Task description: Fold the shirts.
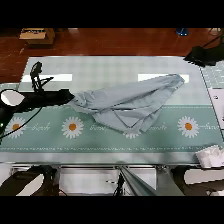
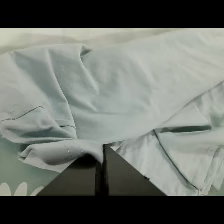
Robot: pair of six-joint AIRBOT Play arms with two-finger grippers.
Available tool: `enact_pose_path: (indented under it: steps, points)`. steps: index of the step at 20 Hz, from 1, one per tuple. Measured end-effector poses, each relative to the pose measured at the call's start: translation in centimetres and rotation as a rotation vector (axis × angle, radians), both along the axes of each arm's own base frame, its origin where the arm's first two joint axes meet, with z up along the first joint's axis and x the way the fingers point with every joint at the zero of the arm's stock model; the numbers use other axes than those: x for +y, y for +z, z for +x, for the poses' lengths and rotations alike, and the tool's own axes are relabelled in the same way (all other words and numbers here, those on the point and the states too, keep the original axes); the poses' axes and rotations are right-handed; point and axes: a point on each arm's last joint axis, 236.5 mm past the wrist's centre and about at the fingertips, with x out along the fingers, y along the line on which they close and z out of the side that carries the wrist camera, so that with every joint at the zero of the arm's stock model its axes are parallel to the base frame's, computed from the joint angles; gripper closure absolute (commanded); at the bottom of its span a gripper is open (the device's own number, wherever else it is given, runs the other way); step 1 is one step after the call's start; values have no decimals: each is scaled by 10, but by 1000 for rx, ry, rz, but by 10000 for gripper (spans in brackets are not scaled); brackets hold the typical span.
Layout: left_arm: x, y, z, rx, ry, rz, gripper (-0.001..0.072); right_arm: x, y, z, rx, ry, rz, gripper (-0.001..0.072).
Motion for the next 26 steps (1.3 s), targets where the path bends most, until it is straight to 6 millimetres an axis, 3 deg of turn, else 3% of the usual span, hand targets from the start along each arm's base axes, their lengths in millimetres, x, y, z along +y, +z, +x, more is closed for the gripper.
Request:
enact_pose_path:
  steps: [3, 5, 8, 11, 13, 22, 23, 24, 26]
  points:
    - [-1, -1, 0, 2, -2, 0, 684, -7, -30, -45, 165, 24, 19, 279]
    - [-1, -1, 0, 2, -3, 0, 684, 5, -57, -71, 267, 33, 103, 225]
    - [-1, -1, 0, 3, -3, 0, 683, 36, -90, -95, 353, 30, 251, 218]
    - [-1, -1, -1, 4, -4, 0, 684, 58, -117, -107, 395, 16, 301, 218]
    - [-1, -1, -1, 4, -4, 0, 684, 63, -133, -114, 422, -8, 298, 218]
    - [-1, -1, -1, 4, -5, 0, 684, 93, -174, -113, 424, -79, 255, 241]
    - [-1, -1, -1, 4, -5, 0, 684, 100, -176, -106, 403, -93, 259, 254]
    - [-1, -1, -1, 4, -5, 0, 684, 106, -178, -100, 380, -104, 254, 311]
    - [-1, -1, -1, 3, -5, 0, 684, 110, -181, -80, 307, -142, 238, 622]
